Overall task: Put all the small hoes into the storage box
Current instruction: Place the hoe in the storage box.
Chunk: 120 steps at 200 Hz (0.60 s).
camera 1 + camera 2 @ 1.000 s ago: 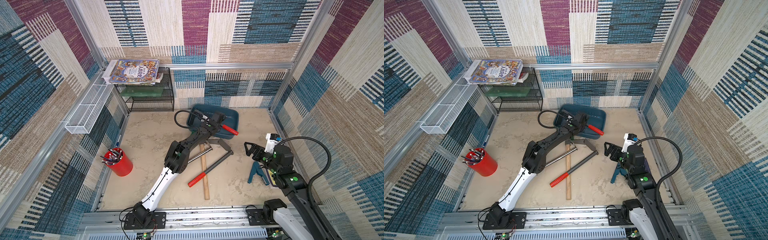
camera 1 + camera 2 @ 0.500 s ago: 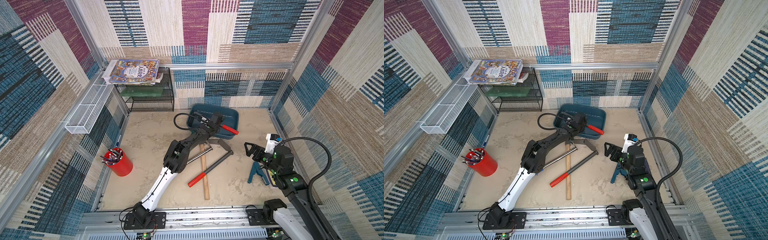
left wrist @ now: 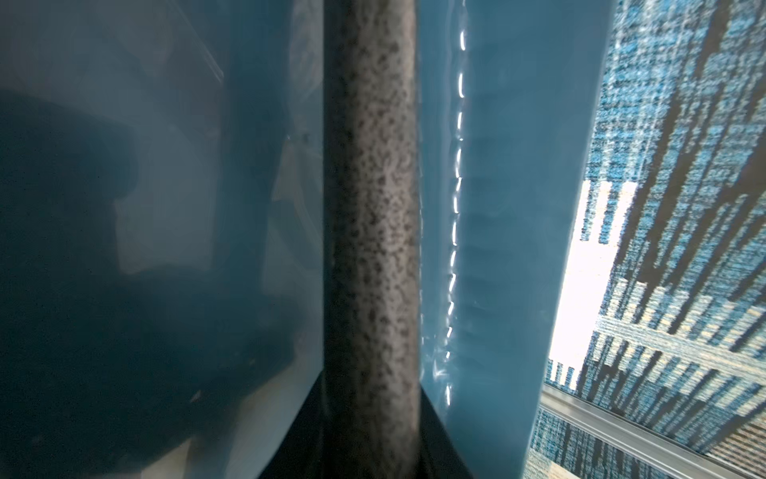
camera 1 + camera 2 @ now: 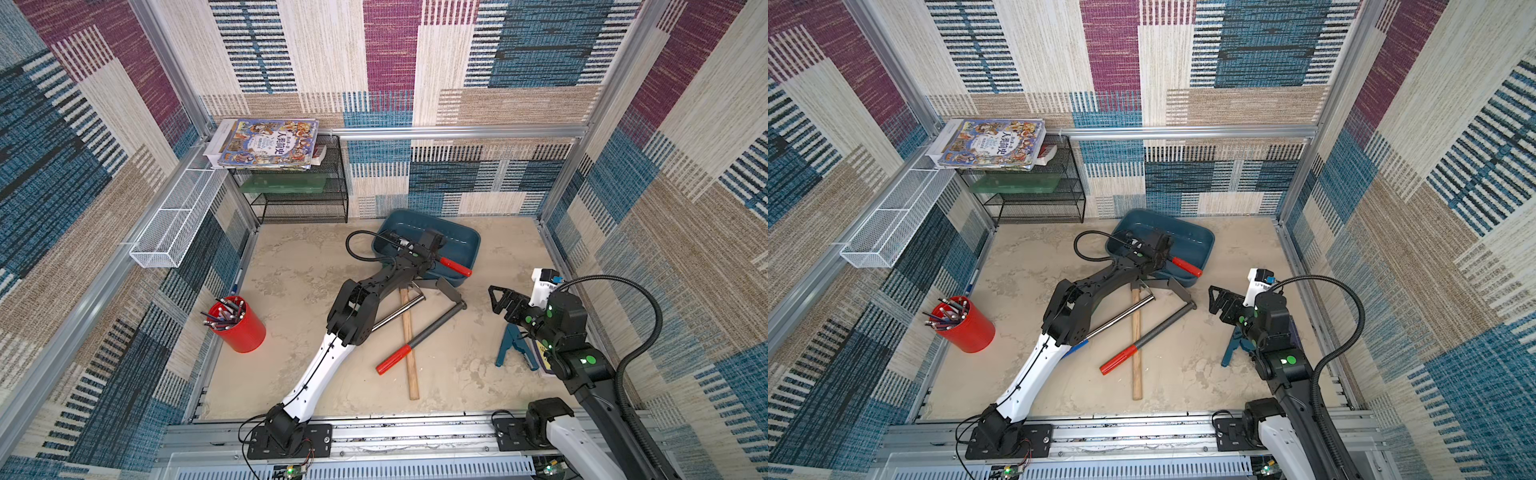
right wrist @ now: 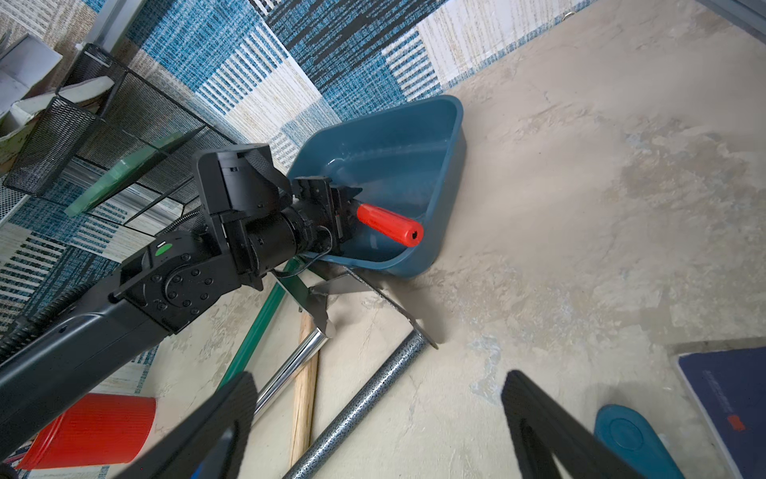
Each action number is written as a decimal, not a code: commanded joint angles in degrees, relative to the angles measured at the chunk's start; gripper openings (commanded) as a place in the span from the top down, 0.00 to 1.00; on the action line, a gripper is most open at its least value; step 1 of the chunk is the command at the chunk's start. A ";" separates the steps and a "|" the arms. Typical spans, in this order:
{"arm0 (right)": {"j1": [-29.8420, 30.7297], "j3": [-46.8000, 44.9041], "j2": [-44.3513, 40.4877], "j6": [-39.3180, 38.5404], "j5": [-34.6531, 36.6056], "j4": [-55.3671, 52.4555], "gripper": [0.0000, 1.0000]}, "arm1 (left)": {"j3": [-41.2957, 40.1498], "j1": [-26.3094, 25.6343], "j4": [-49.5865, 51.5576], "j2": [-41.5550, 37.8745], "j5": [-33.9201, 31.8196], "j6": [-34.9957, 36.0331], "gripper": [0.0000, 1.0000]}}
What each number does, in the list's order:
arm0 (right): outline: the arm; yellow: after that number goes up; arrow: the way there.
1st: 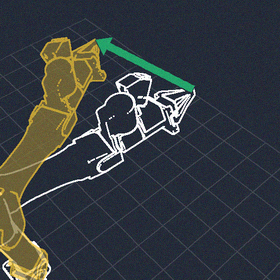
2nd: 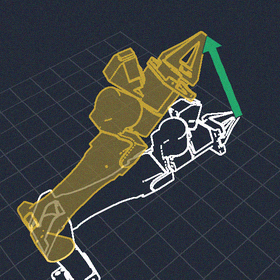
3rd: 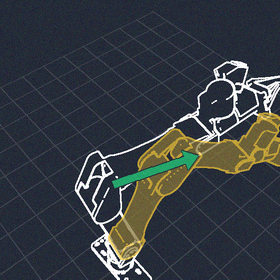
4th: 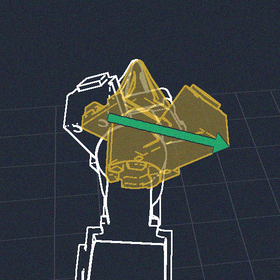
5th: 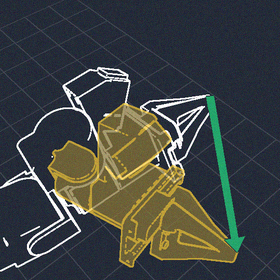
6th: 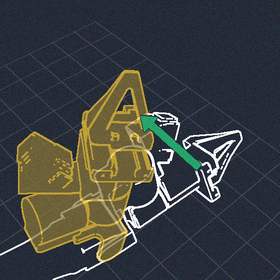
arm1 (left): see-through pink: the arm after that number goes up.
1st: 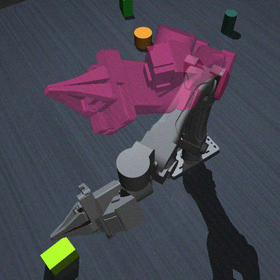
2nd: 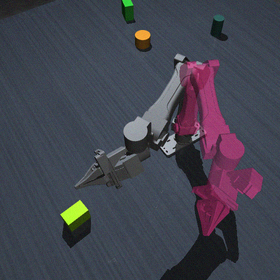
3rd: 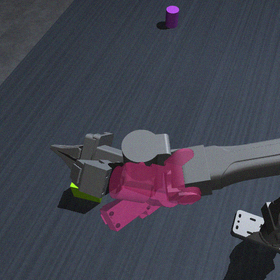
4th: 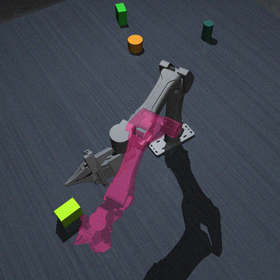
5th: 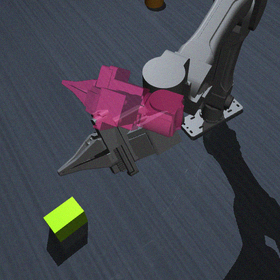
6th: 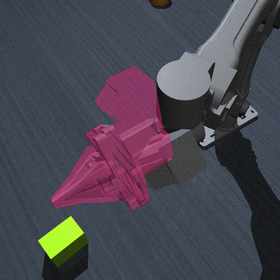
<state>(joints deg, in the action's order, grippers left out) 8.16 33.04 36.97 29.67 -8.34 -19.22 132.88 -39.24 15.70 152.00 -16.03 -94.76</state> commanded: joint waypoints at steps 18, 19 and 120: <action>-0.07 -0.17 -0.24 -0.58 0.52 0.95 0.04 | -0.03 0.09 2.22 0.04 -0.05 0.25 0.68; -0.07 -0.17 -0.24 -0.58 0.52 0.90 0.04 | -0.01 0.07 2.18 0.04 -0.10 0.26 0.67; -0.02 0.14 0.18 -0.67 0.19 1.12 0.04 | 3.11 0.48 -1.45 -0.56 4.03 6.91 0.41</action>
<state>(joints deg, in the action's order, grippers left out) 8.16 32.99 36.88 29.67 -8.34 -19.20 135.22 -38.89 15.64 152.09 -14.52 -90.80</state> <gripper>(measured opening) 0.961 0.566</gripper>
